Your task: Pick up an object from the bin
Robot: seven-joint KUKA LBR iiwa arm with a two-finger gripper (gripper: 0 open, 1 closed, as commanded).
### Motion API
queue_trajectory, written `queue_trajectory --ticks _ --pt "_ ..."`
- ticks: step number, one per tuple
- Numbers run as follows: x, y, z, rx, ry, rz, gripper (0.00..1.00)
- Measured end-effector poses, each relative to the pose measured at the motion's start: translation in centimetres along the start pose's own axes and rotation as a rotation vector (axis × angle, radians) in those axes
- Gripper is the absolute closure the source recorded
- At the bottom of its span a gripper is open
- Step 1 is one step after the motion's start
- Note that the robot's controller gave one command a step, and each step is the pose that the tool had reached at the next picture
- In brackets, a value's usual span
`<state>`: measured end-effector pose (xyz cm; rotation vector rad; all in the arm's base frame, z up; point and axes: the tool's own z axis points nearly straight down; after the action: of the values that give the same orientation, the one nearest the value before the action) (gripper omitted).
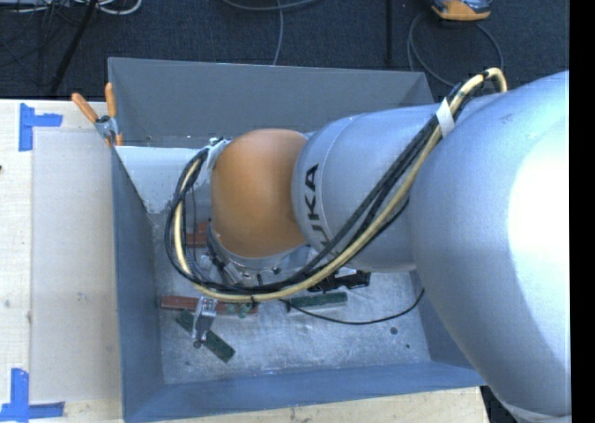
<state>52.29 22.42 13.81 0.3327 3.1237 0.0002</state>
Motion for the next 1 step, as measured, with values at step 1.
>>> queue_trajectory --ticks 1 --pt "1.08 -1.62 6.87 -0.004 -0.007 -0.004 0.00"
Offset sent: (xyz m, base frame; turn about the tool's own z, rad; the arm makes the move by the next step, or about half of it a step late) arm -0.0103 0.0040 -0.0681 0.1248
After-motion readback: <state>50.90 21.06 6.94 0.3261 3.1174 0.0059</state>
